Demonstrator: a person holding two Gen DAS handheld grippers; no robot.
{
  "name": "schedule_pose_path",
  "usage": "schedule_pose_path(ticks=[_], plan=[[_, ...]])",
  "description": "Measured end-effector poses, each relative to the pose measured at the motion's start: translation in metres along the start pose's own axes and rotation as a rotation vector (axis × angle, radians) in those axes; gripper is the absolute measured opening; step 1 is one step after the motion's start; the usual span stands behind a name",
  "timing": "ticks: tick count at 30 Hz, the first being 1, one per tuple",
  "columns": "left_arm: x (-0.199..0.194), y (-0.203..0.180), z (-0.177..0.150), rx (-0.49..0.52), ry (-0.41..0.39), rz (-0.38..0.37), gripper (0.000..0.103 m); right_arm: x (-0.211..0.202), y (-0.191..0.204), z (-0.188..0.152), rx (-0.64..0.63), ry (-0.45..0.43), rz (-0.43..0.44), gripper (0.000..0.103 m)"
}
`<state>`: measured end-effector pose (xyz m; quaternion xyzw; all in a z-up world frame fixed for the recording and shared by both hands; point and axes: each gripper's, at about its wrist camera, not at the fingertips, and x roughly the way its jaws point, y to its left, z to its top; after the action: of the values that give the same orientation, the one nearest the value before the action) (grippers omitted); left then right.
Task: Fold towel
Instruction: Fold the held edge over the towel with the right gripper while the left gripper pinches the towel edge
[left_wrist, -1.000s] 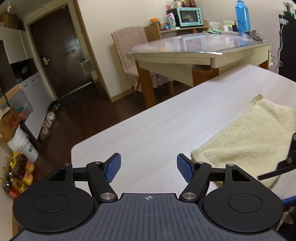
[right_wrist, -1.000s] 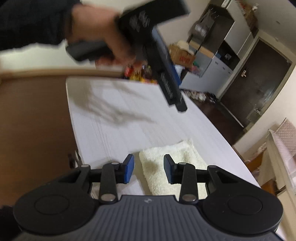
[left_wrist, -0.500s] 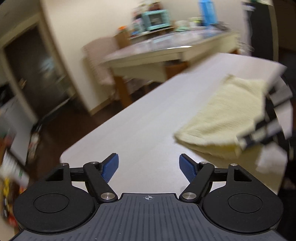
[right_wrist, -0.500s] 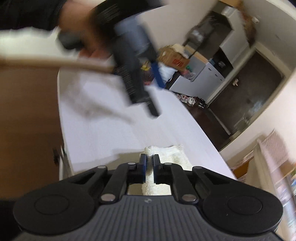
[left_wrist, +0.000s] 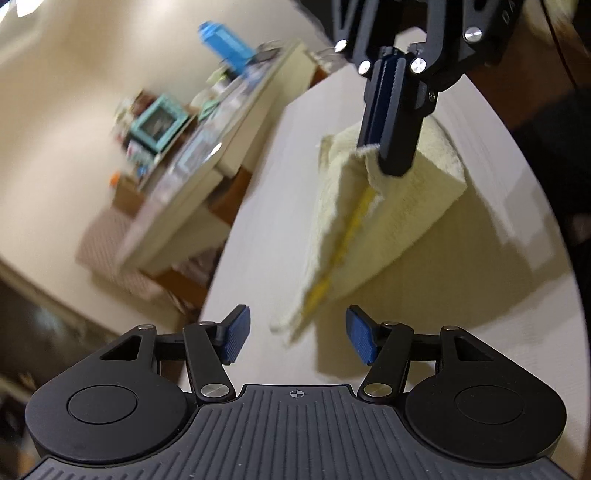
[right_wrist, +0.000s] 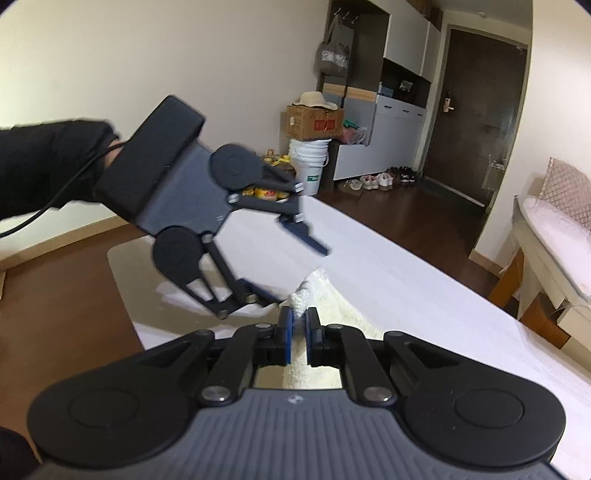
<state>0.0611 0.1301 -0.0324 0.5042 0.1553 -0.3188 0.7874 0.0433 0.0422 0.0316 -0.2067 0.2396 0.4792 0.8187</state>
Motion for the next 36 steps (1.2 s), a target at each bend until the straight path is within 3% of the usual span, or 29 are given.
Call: schedule_pose_path(ticks=[2,3,4,5,12,17,21,24,29,36], plan=[[0.008,-0.005,0.004,0.096,0.021,-0.018,0.053,0.0,0.0,0.0,0.006,0.0,0.012,0.008],[0.011,-0.006,0.004,0.11,0.033,-0.036,0.036,0.0,0.0,0.0,0.009,-0.001,0.018,0.008],[0.014,-0.006,0.003,0.118,0.046,-0.059,0.011,0.0,0.0,0.001,0.009,-0.002,0.026,0.008],[0.017,-0.005,0.004,0.124,0.062,-0.087,0.008,-0.002,0.001,0.001,0.008,-0.003,0.035,0.008],[0.0,-0.006,0.016,0.15,0.117,-0.18,0.008,-0.021,-0.002,-0.006,0.03,-0.015,0.121,0.008],[-0.036,-0.016,0.036,0.236,0.145,-0.234,0.008,-0.058,-0.007,-0.023,0.044,-0.032,0.261,0.008],[-0.046,-0.016,0.067,0.348,0.153,-0.242,0.008,-0.081,-0.006,-0.042,0.117,-0.062,0.29,0.008],[-0.041,-0.014,0.084,0.407,0.134,-0.231,0.008,-0.096,-0.008,-0.063,0.225,-0.095,0.255,0.008],[0.011,0.002,0.117,0.492,0.099,-0.217,0.008,-0.118,-0.035,-0.092,0.424,-0.192,0.124,0.008],[0.079,0.013,0.133,0.496,0.117,-0.255,0.008,-0.111,-0.086,-0.123,0.62,-0.224,0.006,0.008]])
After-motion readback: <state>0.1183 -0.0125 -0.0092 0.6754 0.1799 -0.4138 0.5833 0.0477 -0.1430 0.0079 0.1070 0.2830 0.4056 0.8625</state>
